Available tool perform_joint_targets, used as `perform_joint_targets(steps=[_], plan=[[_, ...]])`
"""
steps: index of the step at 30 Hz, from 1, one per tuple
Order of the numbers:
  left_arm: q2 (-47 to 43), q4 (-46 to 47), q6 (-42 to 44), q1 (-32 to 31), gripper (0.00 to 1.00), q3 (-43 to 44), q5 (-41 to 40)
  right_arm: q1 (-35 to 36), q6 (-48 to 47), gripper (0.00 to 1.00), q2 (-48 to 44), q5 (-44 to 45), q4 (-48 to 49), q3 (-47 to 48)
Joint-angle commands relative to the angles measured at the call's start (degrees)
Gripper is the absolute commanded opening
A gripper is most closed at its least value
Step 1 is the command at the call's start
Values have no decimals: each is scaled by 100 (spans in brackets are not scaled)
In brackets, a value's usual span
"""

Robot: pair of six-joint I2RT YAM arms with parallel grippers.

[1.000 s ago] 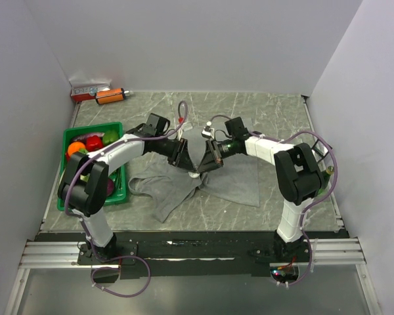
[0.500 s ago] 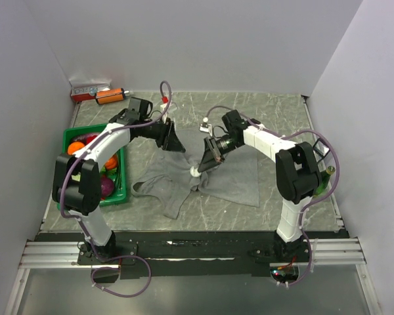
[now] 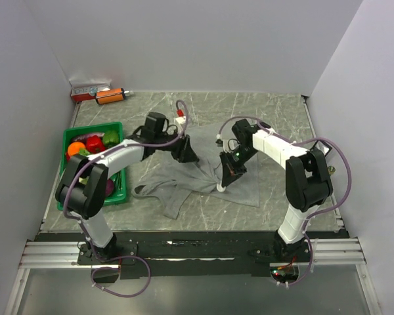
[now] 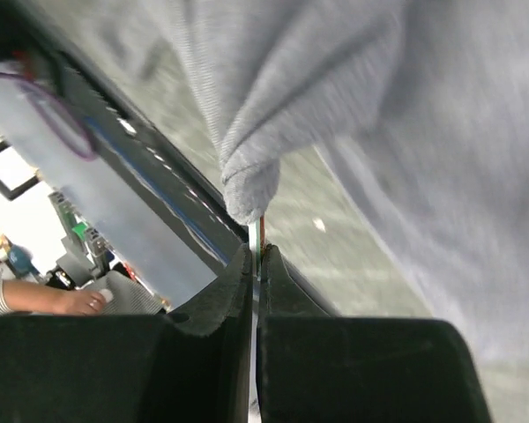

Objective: Remove the brooch from the garment

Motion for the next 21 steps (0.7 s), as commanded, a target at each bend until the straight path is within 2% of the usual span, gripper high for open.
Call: perform_joint_targets(steps=[1,3,4,7,8,11,13,16,17,18,21], plan=[[195,2160,-1019,-236,51,-160,-954,-19,490,0,-402,1477,-858,-138],[301,2320,-1248,-254,51,-107,-1052,-45,1007,0,-411,2253,-1009,-51],[345,2339,-1276,-254,50,-46,-1061,-45,1105,0,-385,3031,-1010,29],[276,2295,-1346,-254,51,-27,-1035,-36,1378,0,-174,3950,-834,651],[241,2243,-1338,-254,51,-36,-1009,-28,1578,0,-104,4440,-651,1149],[135,1963,-1320,-254,51,-19,-965,104,1947,0,283,4988,-221,2265],[30,1795,-1250,-245,51,8,-991,183,2090,0,520,5104,157,2673],[-164,1461,-1092,-219,51,43,-1061,298,2213,0,425,5017,1632,2492],[-225,1390,-1057,-184,51,51,-1070,341,2231,0,363,4912,2184,2055],[-321,1224,-1013,-166,51,78,-1088,342,2231,0,232,4606,3138,1816],[-515,916,-899,-17,52,192,-1114,351,2318,0,91,4236,4767,1138]])
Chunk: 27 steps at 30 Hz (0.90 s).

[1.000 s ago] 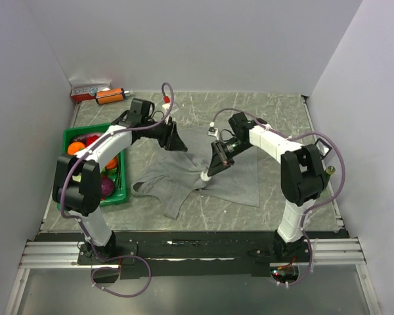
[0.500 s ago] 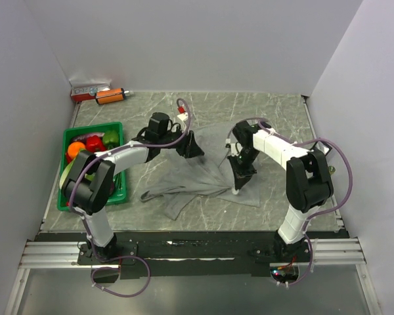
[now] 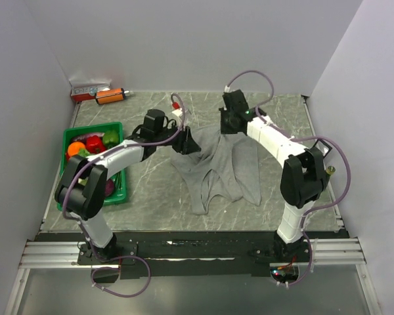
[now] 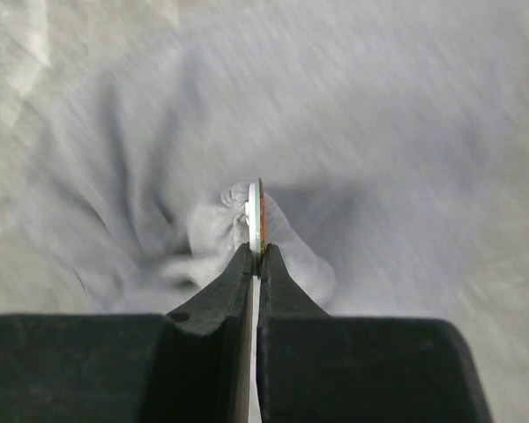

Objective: Remove the brooch from the garment

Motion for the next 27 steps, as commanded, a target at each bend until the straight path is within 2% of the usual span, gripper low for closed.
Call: perform_joint_targets(steps=[1,3,4,6,7,9,10,13,14,18,19,20,22,25,26,27], plan=[[-581,-529,225,213,52,365,-78,64,306,0,-248,-297,2814,-751],[-678,-618,251,397,52,365,-122,230,79,0,-380,-174,3411,-1024],[-687,-706,269,450,52,356,-166,266,-71,0,-407,-426,3693,-1042],[-670,-794,330,591,52,435,-184,371,-607,0,-416,-552,3652,-823],[-669,-951,340,644,52,479,-175,381,-765,0,-450,-961,3591,-744],[-634,-1005,471,670,53,610,-166,389,-1703,0,-556,-1175,3135,-428],[-608,-1040,524,679,52,655,-227,494,-2394,0,-574,-880,2559,-79],[-511,-1084,559,732,53,839,-184,722,-3521,0,-486,463,1764,729],[-468,-1076,559,741,53,874,-166,741,-3718,0,-382,1294,1414,925],[-379,-1058,498,767,53,1024,-157,846,-4702,0,-179,2365,1103,1558],[-371,-1041,472,776,53,1024,-149,890,-5226,0,-187,2523,1233,1498],[-362,-1006,411,776,53,1024,-157,1004,-5484,0,-318,2751,1992,1341],[-327,-857,288,767,53,989,-149,1083,-5924,0,-590,2964,2901,597],[-195,-137,-99,785,55,962,18,1040,-4754,0,-1336,1896,3194,-107],[-90,47,-343,785,56,1015,71,1066,-4722,0,-1678,1622,3308,-354],[-28,249,-459,776,67,1085,89,1101,-4748,0,-1812,1419,3744,-600]])
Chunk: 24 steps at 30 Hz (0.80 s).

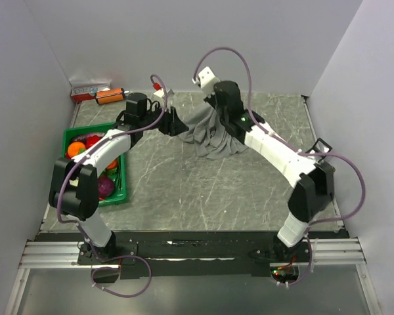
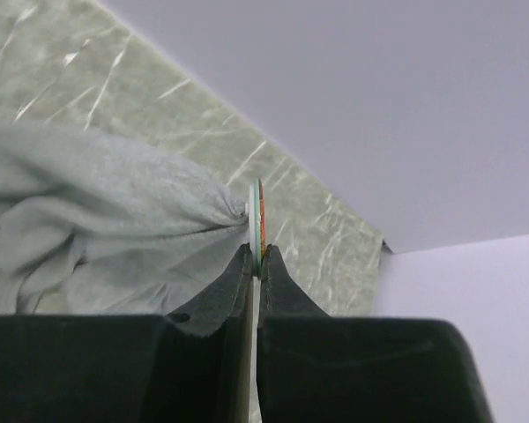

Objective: Remove the brooch from the garment

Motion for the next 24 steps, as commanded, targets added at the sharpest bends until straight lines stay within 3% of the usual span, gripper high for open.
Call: perform_joint_targets(steps=[1,2,6,14,19,22,24], plan=[[322,1286,-726,20,75,364,292,107,140,0,-1170,-746,1317,-977],[470,1516,-884,20,99,513,388,116,148,0,-1275,-800,1371,-1050],[832,1895,-842,-103,99,883,460,98,411,0,-1312,-897,1073,-902],[1367,2773,-665,-472,99,1286,819,89,1421,0,-1189,-1188,-613,-234],[1623,2942,-789,-806,91,1534,1206,89,1730,0,-1066,-1257,-809,-85],[1676,3029,-1025,-929,76,1578,1347,81,1896,0,-821,-1152,-931,187],[1685,3170,-1219,-956,60,1534,1478,28,2098,0,-715,-1178,-1036,389]])
